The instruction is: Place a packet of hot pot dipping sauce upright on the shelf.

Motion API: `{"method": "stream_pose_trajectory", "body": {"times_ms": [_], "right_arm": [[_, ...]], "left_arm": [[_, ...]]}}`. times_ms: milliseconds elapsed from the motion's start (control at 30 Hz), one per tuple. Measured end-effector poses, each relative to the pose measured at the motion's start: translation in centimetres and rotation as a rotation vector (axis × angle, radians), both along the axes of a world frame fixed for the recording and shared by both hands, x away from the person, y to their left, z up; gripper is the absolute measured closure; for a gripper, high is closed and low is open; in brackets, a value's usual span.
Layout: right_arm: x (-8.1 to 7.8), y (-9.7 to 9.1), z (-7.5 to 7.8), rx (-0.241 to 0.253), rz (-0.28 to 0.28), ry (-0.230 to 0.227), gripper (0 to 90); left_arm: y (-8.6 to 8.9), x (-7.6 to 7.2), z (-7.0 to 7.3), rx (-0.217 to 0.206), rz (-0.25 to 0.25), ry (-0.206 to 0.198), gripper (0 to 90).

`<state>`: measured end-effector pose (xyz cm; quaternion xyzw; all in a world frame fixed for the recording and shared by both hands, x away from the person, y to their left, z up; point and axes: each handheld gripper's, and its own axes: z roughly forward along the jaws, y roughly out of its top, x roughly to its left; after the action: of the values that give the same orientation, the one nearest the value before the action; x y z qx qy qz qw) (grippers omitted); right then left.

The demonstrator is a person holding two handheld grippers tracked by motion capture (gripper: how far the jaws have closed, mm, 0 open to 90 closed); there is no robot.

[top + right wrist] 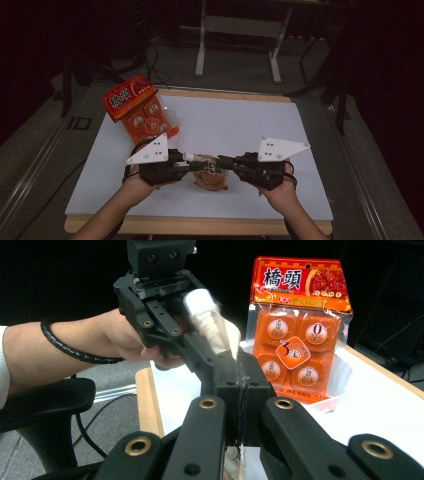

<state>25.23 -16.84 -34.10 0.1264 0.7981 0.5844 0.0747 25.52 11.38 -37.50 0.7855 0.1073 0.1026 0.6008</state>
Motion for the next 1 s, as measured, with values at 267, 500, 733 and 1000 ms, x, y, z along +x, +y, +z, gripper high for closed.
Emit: {"method": "stream_pose_trajectory", "body": {"times_ms": [267, 500, 733, 1000], "right_arm": [[0.5, -0.1, -0.2, 0.021, -0.011, 0.028, 87.2], [1.5, -0.6, -0.8, 0.019, -0.068, 0.035, 65.4], [2.0, -1.8, -1.5, 0.056, -0.119, 0.047, 32.5], [2.9, -2.7, -2.3, 0.095, -0.129, 0.056, 13.7]], "left_arm": [[0.2, 0.5, 0.4, 0.005, -0.013, -0.001, 88.6], [0.7, 1.2, 0.5, 0.009, 0.045, 0.024, 89.1], [2.4, 2.2, 1.4, -0.035, 0.069, -0.029, 89.3], [4.5, 3.7, 2.8, -0.035, 0.116, -0.081, 89.4]]}}
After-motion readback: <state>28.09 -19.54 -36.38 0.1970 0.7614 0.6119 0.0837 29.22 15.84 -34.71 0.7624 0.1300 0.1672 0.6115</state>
